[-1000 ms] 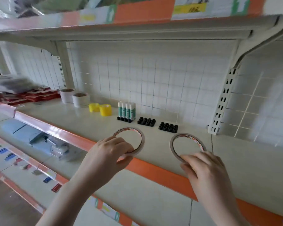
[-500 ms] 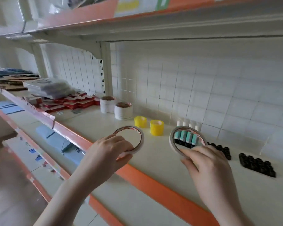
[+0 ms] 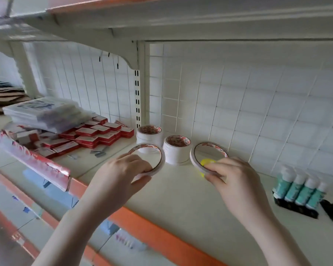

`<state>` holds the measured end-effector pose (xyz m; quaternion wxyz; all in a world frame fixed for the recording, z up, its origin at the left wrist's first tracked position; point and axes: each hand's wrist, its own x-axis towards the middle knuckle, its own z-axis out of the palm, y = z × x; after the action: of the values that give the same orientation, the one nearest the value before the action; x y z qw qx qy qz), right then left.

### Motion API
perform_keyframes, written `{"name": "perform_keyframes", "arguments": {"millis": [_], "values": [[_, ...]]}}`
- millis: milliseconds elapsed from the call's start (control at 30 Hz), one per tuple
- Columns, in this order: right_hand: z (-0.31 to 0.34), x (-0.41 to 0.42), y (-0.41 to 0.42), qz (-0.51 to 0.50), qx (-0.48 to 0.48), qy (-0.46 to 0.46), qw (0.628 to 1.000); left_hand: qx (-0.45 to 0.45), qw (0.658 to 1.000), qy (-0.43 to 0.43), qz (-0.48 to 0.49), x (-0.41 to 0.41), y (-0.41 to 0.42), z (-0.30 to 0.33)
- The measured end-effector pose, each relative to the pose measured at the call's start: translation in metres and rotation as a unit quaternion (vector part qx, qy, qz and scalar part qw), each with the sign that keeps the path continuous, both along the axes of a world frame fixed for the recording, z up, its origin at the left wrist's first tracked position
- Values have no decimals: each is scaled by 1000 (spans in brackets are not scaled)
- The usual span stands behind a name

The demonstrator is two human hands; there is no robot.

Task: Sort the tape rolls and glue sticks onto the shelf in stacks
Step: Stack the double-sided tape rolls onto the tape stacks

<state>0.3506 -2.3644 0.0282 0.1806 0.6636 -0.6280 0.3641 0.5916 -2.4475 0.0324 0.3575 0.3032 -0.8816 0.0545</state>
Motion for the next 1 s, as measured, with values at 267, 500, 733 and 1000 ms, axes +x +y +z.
{"name": "perform_keyframes", "arguments": {"millis": [267,500,733,1000], "values": [[12,43,-91,-59,76,-49,994,-5,995,-16,-97,45,-105,3],[16,54,-139,-96,152,-76,981,18,993,-5,-120,64,-146,-2],[20,49,-155,-117,188,-67,973,24,992,-10,-124,65,-157,-2],[13,40,-160,-111,212,-93,966,24,992,-14,-125,58,-164,-5]]}}
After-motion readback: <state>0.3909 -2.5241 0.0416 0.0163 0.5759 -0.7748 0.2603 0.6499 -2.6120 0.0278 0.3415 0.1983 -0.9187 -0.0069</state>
